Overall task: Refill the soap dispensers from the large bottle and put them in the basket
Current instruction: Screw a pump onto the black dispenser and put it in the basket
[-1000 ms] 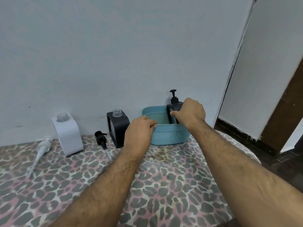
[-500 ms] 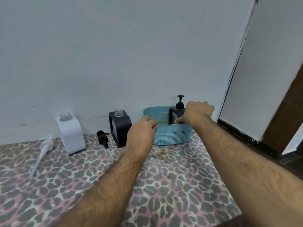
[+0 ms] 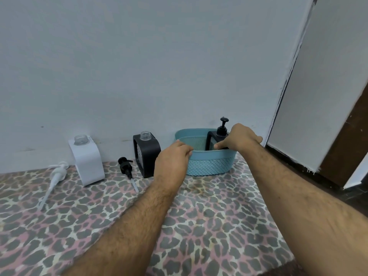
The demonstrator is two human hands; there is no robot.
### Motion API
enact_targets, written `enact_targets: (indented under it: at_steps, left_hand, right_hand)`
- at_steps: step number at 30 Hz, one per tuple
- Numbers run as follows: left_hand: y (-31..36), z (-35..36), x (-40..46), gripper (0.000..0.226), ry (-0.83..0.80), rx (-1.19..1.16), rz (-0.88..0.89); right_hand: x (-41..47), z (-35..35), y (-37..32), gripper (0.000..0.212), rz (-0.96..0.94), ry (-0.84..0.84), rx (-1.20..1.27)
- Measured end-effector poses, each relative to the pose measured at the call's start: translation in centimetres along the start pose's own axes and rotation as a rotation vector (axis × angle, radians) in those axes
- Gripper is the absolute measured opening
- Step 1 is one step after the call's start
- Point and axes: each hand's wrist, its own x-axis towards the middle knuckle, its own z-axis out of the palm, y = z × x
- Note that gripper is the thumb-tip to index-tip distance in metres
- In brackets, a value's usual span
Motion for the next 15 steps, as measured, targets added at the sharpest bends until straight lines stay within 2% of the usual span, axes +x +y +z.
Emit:
enact_targets:
  at_steps: [10,15]
  left_hand:
    - [-0.2,0.2,0.1,0.023,0.001,0.008,0.009]
    - [0.3,-0.3,0.1,0.030,-0.055,0.018,0.037]
  right_hand:
    - [-0.2,0.2,0.0,0.057,-0.012,0.010,-0.018]
    - [-1.4,0.4,0.8,0.051,-0.069,0.169,0.084]
